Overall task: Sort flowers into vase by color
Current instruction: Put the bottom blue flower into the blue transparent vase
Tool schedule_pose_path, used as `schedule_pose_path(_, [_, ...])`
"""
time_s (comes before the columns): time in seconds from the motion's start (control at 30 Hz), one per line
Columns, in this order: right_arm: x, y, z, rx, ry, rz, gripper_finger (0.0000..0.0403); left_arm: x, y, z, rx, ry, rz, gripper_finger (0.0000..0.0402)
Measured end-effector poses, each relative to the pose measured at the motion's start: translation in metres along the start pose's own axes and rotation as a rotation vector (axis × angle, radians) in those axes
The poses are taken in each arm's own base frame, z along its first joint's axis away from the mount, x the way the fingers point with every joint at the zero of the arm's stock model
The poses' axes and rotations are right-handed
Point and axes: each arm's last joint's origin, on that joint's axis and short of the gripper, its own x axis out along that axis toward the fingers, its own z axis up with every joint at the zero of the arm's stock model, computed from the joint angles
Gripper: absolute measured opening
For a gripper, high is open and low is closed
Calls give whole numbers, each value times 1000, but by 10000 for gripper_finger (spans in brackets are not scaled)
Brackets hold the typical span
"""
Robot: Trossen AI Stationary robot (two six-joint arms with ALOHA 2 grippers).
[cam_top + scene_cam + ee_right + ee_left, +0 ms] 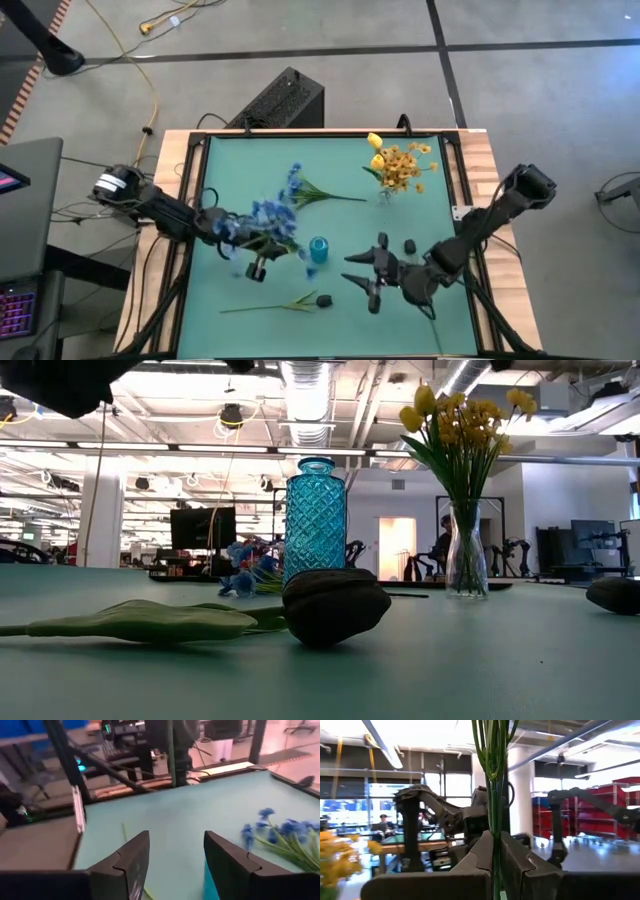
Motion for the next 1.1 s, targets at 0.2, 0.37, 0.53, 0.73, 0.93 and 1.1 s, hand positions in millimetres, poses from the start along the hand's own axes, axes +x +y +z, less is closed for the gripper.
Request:
schedule_pose_path(0.2, [4,6,-10,-10,-23,-57,206,18,-12,-19,16,40,-45,0])
schedule_pose_path(0.37, [12,6,-18,-18,-16,-72,205,22,-7,-27,75,77,-16,0])
schedule_pose_path(0.53, [19,3,-23,-37,-1,-93,205,21,16,-35,99,151,30,0])
schedule_pose_path(0.73, [23,-2,-20,-60,0,-104,205,6,33,-42,97,172,74,0])
schedule_pose_path(0.93, [24,-2,-20,-79,2,-106,205,-10,44,-47,60,183,122,0])
schedule_pose_path(1.1, [27,-5,-19,-84,2,-118,205,-10,44,-46,63,180,117,0])
